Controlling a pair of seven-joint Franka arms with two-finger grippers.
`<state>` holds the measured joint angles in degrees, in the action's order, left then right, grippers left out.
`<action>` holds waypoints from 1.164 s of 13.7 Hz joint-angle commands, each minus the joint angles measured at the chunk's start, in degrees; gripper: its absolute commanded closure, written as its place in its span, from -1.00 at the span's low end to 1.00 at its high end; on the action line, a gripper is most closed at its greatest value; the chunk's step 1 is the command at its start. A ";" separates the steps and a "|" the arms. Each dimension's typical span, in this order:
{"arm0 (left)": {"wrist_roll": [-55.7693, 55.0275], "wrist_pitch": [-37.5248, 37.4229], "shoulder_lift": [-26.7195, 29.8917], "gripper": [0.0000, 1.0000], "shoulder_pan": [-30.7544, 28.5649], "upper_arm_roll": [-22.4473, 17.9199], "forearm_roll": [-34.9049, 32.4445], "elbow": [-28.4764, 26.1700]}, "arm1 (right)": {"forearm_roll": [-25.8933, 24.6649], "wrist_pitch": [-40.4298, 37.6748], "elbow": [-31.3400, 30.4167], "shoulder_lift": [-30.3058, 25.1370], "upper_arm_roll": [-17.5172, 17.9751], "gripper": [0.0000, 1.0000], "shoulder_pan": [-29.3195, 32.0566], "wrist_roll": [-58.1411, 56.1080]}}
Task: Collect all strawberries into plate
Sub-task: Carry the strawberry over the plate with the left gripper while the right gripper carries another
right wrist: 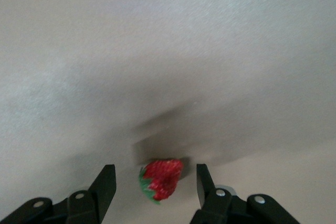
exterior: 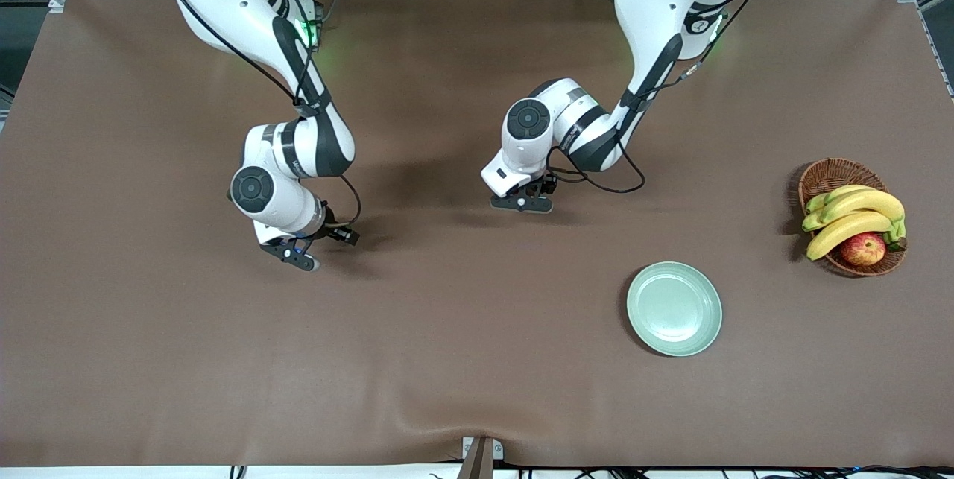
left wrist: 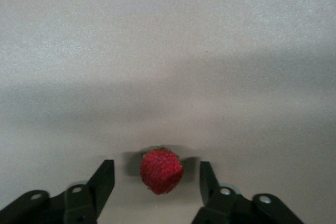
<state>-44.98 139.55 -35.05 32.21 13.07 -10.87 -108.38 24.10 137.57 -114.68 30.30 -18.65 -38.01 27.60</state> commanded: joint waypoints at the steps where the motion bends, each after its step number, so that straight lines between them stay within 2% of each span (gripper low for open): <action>1: -1.07 0.63 -1.34 -0.33 0.13 -0.15 -1.70 1.50 | 1.30 0.95 -1.08 -0.33 0.20 -0.30 -0.49 -0.61; 3: -1.07 0.63 -1.68 -0.13 0.13 -0.15 -1.70 1.77 | 1.30 0.60 -1.08 -0.33 0.28 0.05 -0.67 -0.61; 6: -1.07 0.63 -1.78 0.38 0.05 -0.15 -1.70 2.12 | 1.30 0.34 -1.16 -0.33 0.20 0.31 -0.49 -1.14; 9: -1.33 0.54 -1.43 0.94 -0.30 -0.15 -1.70 2.12 | 1.30 -1.41 -0.90 -0.50 0.20 0.91 0.73 -3.78; 11: -1.60 0.20 -0.03 1.00 -1.18 -0.15 -1.70 2.12 | 1.38 -3.96 0.24 -0.85 0.11 0.99 1.00 -3.43; 16: 1.20 -3.40 6.21 1.00 -8.46 -0.06 -1.70 2.03 | 1.56 -9.23 3.30 -1.47 -0.15 1.00 1.53 0.60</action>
<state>-44.67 138.52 -32.27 26.70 12.60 -10.99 -105.20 24.92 131.55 -113.18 30.20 -19.01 -37.39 26.06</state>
